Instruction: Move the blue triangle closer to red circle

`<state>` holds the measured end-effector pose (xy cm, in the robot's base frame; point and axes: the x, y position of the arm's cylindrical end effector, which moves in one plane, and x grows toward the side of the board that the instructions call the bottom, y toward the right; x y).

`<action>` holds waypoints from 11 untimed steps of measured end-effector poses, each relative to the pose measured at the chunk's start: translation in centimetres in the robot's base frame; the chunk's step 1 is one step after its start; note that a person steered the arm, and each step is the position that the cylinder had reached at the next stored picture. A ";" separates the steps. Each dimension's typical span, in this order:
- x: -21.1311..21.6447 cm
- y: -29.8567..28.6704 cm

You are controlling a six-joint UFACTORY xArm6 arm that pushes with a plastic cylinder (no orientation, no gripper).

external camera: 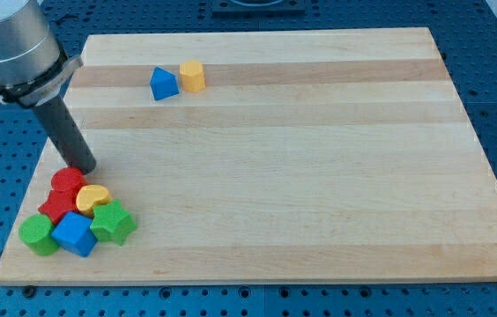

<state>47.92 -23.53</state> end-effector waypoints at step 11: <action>-9.6 7.5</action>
<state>38.36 -16.04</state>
